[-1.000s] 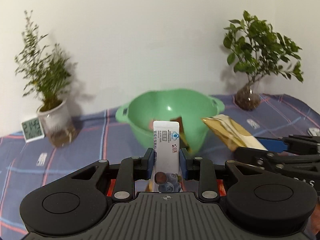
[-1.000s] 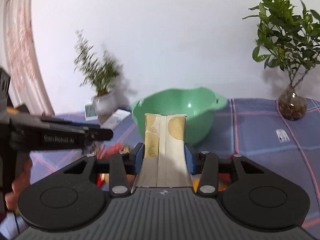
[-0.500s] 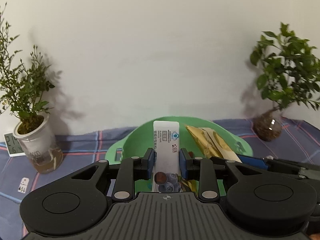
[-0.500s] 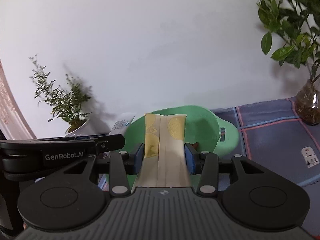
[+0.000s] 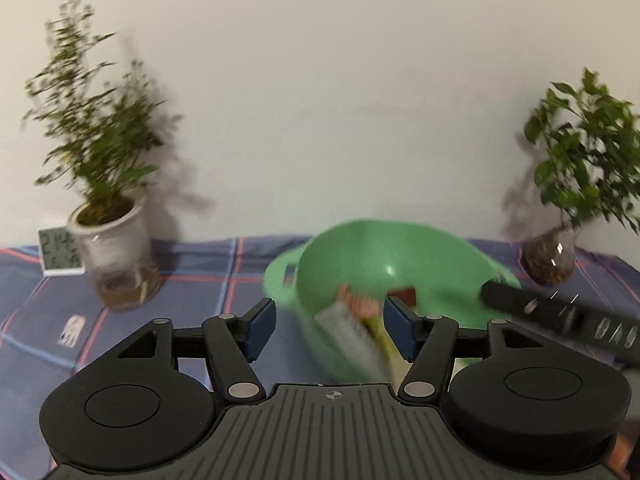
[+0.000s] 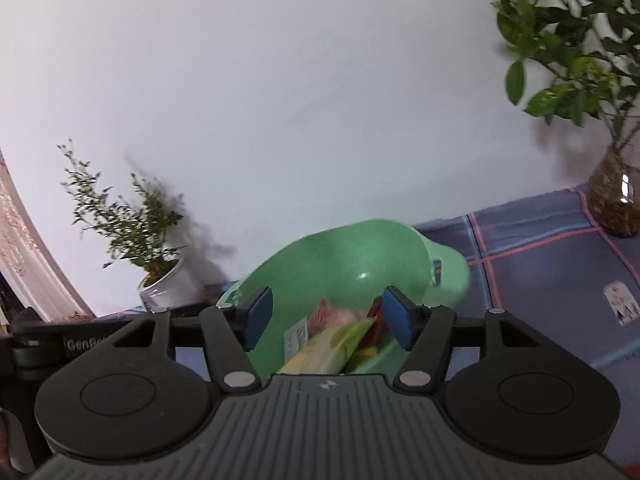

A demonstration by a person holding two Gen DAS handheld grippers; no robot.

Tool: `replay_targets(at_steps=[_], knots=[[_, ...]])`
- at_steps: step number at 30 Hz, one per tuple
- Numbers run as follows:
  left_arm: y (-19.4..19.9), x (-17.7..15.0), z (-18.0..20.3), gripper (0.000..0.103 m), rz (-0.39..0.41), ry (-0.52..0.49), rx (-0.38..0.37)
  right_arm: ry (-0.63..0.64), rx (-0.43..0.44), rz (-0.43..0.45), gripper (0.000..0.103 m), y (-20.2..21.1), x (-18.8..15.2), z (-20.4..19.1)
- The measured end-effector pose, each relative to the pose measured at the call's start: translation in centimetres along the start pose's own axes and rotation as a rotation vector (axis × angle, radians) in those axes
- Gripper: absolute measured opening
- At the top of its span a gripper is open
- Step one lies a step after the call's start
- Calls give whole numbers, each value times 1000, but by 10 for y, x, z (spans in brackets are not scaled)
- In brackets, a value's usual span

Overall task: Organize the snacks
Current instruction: 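Carry both packs over the green bowl and open both tools to drop them, then grasp a red snack bar with the left tool while the right tool grasps another red bar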

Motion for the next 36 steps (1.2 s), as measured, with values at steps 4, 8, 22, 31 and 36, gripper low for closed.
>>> replay_targets(at_steps=[4, 8, 22, 31, 36], knots=[[24, -34, -20, 103, -15, 12, 33, -3, 11, -3, 71, 36, -19, 0], [40, -77, -40, 103, -67, 59, 64, -12, -1, -20, 72, 69, -50, 5], [41, -140, -54, 103, -185, 110, 76, 69, -89, -162, 71, 113, -136, 4], [21, -141, -47, 103, -179, 88, 104, 237, -132, -242, 71, 72, -142, -22], [29, -145, -43, 97, -156, 46, 105, 300, -155, -251, 41, 70, -147, -26]])
Point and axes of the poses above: each gripper's, at about its wrist camera, not at the fingertips, and y roughly against the way its jaws point, z to its right, x to its top, the point moved 1 cm from there along -y, roughly the way its jaws point, and after that the axes turned 9 degrees about x, right-handed, at the moved point
